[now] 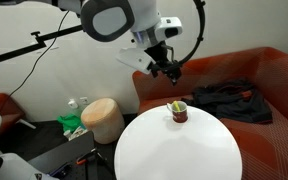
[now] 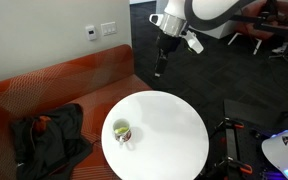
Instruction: Remove the yellow marker from the red mug
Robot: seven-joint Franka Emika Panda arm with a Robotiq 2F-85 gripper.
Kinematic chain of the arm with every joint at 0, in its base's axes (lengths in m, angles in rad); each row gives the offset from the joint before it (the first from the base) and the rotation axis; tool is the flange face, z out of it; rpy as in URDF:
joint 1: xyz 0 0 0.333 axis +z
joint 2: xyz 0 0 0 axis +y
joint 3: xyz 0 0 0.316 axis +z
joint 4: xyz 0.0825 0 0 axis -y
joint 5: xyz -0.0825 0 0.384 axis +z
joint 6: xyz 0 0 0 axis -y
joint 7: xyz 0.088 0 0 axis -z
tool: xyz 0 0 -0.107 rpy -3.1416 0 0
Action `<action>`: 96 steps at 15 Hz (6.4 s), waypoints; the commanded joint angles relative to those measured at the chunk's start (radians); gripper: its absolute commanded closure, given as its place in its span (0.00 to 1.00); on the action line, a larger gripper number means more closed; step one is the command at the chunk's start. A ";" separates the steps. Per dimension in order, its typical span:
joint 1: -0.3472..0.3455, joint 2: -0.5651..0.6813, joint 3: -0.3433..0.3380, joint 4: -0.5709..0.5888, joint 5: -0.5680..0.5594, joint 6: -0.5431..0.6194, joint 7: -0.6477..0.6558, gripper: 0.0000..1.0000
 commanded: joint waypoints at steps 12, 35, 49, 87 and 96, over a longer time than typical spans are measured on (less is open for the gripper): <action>-0.073 0.102 0.039 0.113 0.448 -0.150 -0.544 0.00; -0.147 0.365 0.018 0.250 0.762 -0.475 -1.315 0.00; -0.133 0.507 0.081 0.331 0.809 -0.427 -1.663 0.00; -0.107 0.869 0.147 0.621 0.725 -0.163 -1.786 0.34; -0.105 0.907 0.159 0.661 0.682 -0.163 -1.767 0.33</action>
